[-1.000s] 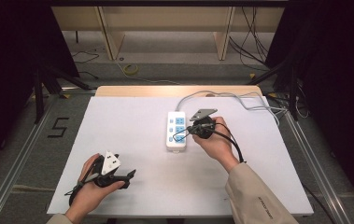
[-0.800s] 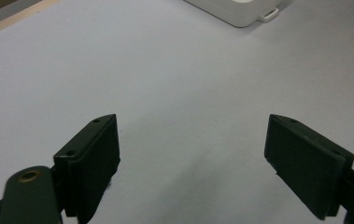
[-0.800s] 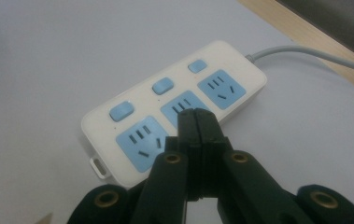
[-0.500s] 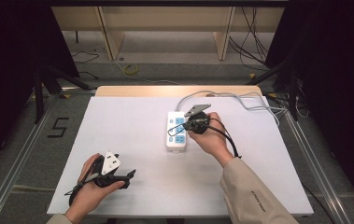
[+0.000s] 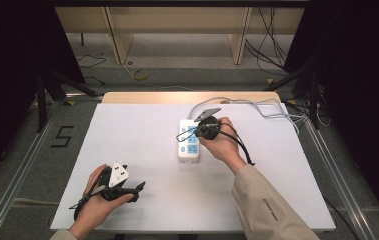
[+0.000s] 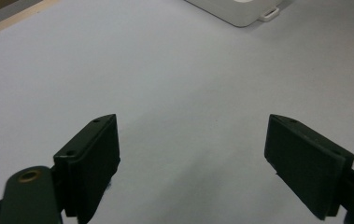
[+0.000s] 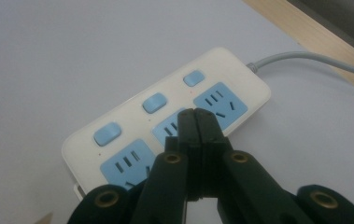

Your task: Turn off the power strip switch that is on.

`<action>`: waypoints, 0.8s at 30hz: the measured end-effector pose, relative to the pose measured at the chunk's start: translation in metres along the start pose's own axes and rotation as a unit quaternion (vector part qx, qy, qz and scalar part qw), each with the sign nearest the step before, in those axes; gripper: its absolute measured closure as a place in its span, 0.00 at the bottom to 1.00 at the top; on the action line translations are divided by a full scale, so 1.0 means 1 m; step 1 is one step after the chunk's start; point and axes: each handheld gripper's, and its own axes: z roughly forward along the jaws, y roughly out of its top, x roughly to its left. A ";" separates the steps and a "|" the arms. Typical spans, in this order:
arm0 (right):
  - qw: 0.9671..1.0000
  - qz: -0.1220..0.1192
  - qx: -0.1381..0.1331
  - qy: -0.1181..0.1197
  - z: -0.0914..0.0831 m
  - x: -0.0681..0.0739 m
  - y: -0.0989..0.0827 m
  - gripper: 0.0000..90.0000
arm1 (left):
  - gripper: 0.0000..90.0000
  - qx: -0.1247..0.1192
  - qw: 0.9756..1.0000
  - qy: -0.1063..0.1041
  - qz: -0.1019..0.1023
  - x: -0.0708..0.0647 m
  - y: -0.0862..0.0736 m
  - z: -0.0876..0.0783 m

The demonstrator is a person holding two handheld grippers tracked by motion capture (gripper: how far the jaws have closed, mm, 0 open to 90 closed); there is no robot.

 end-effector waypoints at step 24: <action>1.000 0.002 0.023 0.003 0.019 -0.003 0.013 1.00 | 0.20 0.000 1.000 0.000 0.000 0.000 0.000 0.000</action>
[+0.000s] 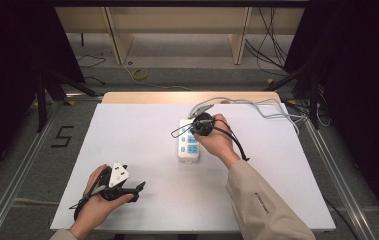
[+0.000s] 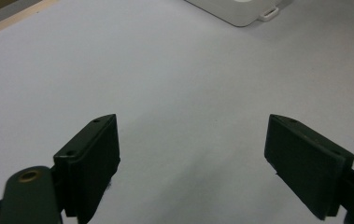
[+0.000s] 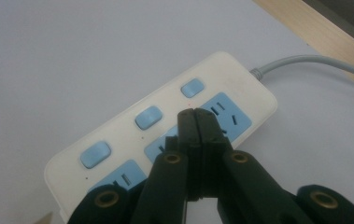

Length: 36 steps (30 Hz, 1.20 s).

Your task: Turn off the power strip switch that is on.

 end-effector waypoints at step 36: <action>1.000 0.001 0.016 0.009 0.025 -0.006 0.028 1.00 | 0.20 0.001 1.000 -0.003 -0.001 0.001 0.000 0.000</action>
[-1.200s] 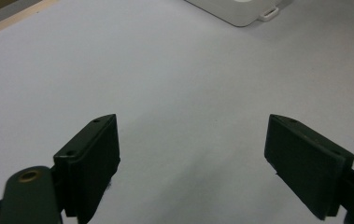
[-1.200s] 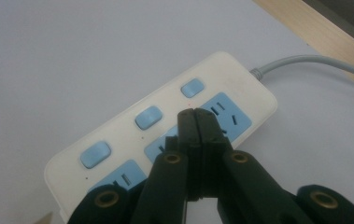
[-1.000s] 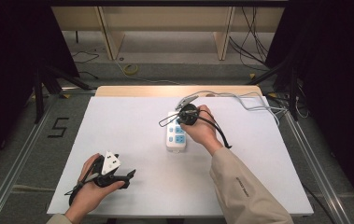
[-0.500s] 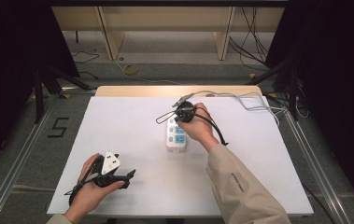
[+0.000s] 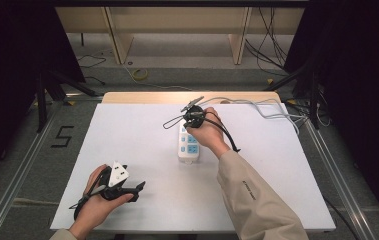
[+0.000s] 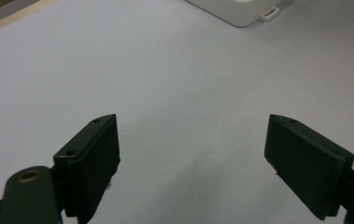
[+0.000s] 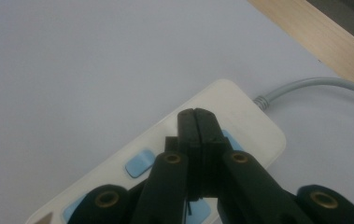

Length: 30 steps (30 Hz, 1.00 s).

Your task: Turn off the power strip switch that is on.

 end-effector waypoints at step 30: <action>1.000 0.012 0.025 0.007 0.023 -0.007 0.010 1.00 | 0.20 0.000 1.000 -0.002 -0.003 0.001 0.000 0.001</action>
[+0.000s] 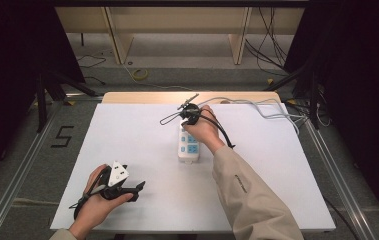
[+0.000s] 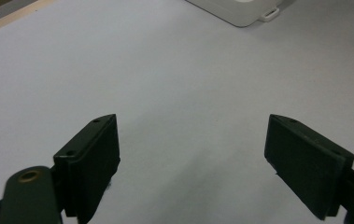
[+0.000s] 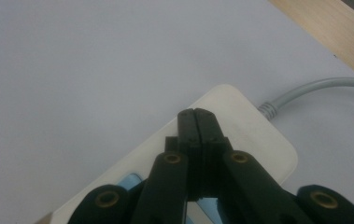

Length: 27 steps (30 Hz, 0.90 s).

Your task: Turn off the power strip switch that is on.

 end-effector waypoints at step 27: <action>0.999 0.004 0.034 0.002 0.010 0.002 0.008 1.00 | 0.20 -0.001 1.000 -0.003 -0.005 0.001 -0.001 0.000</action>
